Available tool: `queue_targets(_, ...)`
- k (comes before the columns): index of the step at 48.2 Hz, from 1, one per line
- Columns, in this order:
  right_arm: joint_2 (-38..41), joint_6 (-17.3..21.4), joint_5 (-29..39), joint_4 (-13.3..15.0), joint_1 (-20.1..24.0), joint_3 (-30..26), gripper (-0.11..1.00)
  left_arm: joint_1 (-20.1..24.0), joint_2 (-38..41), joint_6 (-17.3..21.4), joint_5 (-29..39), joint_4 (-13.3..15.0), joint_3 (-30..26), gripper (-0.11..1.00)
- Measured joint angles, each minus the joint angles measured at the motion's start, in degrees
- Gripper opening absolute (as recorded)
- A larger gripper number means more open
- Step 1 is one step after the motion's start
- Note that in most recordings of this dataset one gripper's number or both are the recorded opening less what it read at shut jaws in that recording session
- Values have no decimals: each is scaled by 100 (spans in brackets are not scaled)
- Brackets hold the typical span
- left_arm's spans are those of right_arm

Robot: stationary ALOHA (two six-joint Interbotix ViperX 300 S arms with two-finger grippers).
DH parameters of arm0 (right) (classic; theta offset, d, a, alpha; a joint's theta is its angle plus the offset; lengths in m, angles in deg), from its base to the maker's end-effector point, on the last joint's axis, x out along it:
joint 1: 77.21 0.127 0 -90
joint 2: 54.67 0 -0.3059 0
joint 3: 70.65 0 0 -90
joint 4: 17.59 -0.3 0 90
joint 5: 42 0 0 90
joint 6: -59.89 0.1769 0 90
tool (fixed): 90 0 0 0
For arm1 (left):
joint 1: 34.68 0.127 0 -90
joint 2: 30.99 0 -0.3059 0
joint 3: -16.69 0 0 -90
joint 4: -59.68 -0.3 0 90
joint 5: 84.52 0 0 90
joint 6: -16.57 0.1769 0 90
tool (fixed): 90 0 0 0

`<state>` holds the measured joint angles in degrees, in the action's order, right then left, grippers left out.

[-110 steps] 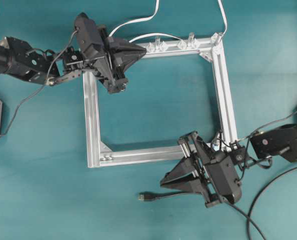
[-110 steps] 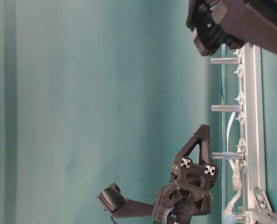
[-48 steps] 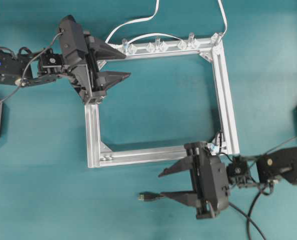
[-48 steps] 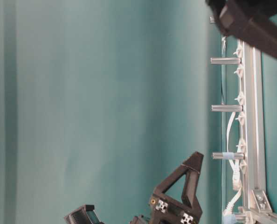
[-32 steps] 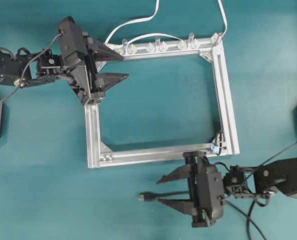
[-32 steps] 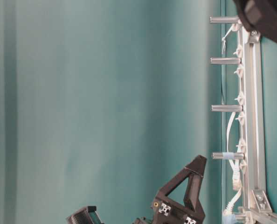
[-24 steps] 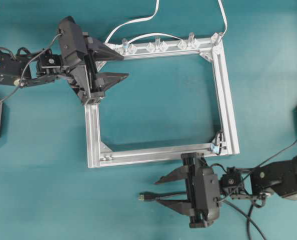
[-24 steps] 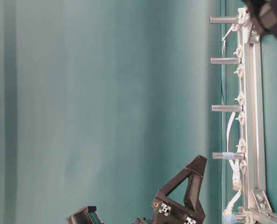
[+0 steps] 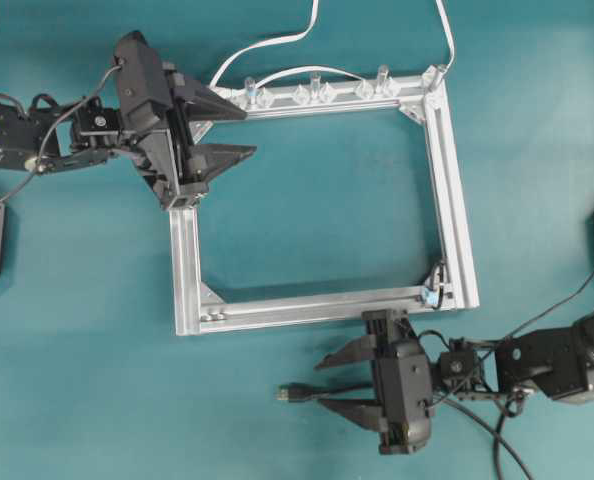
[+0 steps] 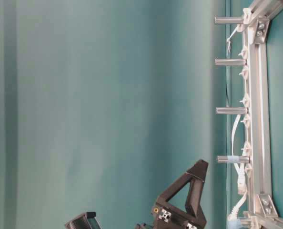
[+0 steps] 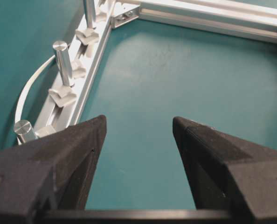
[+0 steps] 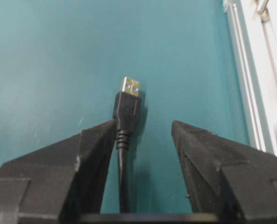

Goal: Insert the wire through the string loop located on the right side.
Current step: 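Close the right gripper on the cable just behind the plug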

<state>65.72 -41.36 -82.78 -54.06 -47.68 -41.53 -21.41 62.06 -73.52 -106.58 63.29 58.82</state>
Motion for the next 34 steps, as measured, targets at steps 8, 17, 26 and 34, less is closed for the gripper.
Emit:
queue_targets(8,132,18,-9,0,9,-35,63,0,0,0,0,0,26,68)
queue_targets(17,316,18,-62,0,35,-149,63,0,0,0,0,0,26,68)
queue_targets(26,448,18,-97,0,35,-211,63,0,0,0,9,0,35,68)
queue_targets(34,466,18,-97,0,44,-220,63,-9,0,-9,9,0,35,68)
